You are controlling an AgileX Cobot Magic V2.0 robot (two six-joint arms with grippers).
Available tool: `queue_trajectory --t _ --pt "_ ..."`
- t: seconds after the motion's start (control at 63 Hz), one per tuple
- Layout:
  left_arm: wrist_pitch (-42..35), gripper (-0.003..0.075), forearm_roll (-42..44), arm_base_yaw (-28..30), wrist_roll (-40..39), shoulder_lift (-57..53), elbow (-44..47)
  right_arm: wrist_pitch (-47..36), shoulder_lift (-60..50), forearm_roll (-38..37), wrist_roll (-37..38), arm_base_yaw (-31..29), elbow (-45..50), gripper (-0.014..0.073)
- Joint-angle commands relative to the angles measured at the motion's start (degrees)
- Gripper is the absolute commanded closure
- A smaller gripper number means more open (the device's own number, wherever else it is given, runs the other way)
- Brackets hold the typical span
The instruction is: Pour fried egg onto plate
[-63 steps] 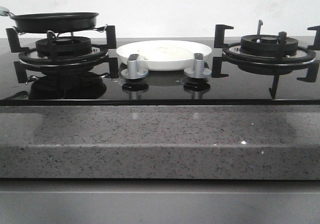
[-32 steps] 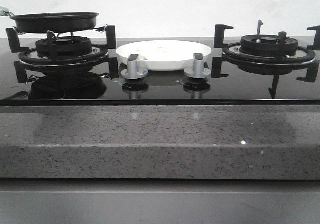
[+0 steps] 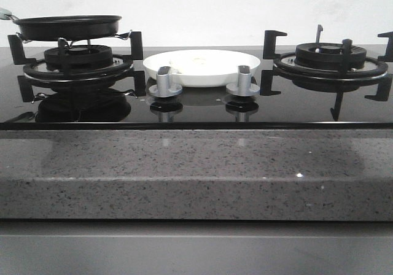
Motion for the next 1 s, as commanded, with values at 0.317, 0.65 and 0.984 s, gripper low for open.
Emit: queue_trajectory --t 0.317,0.65,0.984 --pt "-4.0 0.0741 -0.7 -0.6 -0.4 0.2 -1.4 -3.7 0.3 0.3 -0.5 0.1 -1.3 0.0712" --pt "-4.8 0.0741 -0.7 -0.7 -0.4 -0.2 -0.7 -3.7 0.3 0.3 -0.5 0.1 -1.3 0.0712" --pt "-24.0 0.0741 1.8 9.1 -0.4 -18.5 20.4 -3.7 0.3 0.3 -0.5 0.1 -1.3 0.0712"
